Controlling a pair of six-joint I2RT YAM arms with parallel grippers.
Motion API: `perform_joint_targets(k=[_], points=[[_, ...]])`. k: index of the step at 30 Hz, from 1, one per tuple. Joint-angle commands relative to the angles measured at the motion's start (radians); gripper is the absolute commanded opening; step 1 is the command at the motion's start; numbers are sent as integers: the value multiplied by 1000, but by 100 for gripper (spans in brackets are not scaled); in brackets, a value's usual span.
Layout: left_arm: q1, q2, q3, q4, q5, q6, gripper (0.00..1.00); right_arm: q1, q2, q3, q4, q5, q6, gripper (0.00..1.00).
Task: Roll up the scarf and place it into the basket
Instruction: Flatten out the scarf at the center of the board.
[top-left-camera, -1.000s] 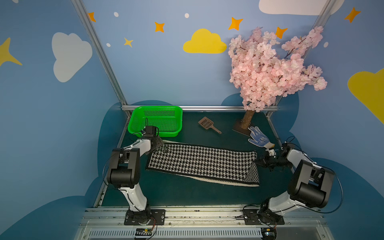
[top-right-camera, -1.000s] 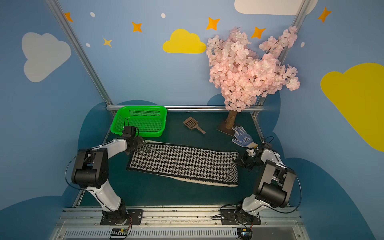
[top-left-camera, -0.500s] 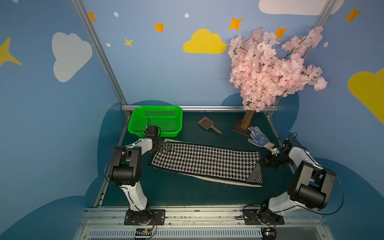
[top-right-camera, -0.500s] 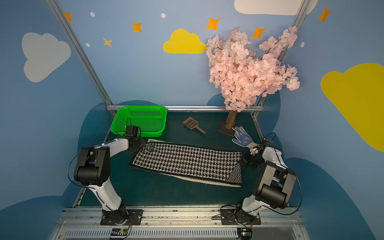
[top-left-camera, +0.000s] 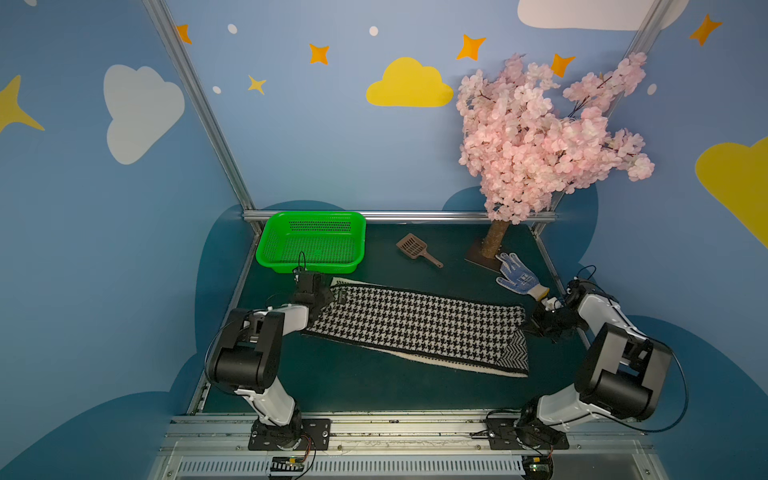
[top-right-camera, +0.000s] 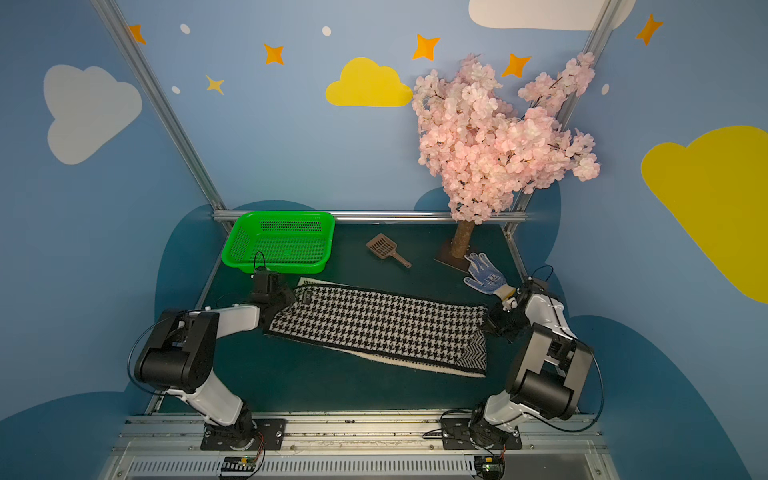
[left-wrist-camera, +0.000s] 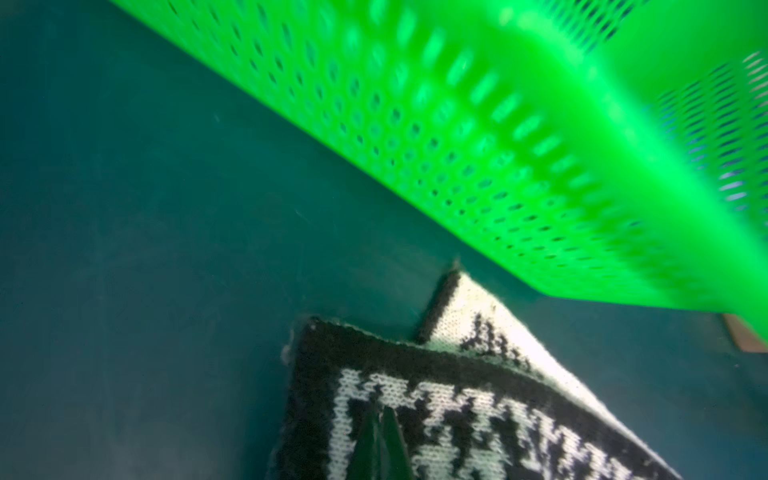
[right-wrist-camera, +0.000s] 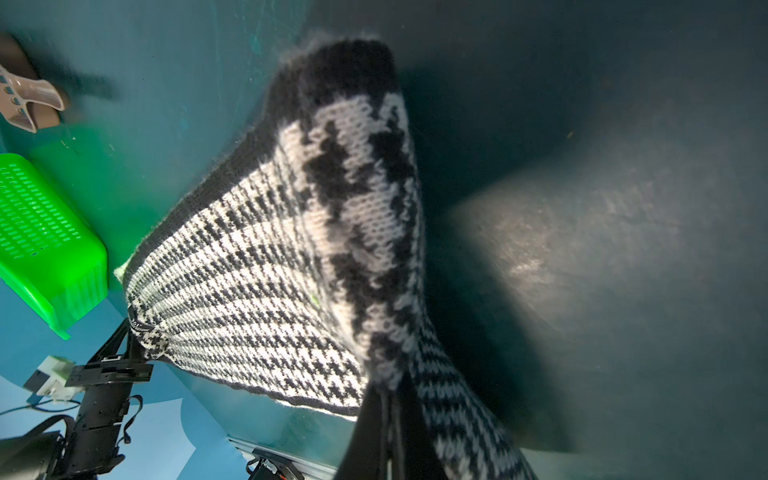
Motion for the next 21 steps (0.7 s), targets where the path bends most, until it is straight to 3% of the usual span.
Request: perform_joint_targets(k=[1,9,11,13,17,18,21], points=[[0,-23,-42,286,-53,61,3,2,-23,18,-24,-4,-6,0],[-1,-34,-80,426,-54,129,8,3,-45,16,-35,10,-5,0],[-3,-38,-105,470,-60,145,16,2,-54,18,-37,19,-2,0],[-10,-50,-126,488,-97,143,30,-2,-52,25,-40,14,-4,0],[-25,-102,-165,458,-176,100,43,-4,-48,20,-33,-2,-5,0],[-26,-120,-162,423,-170,93,50,-4,-50,20,-32,-6,-6,0],[-48,-141,-123,341,-148,117,56,-4,-53,20,-29,-21,-8,0]])
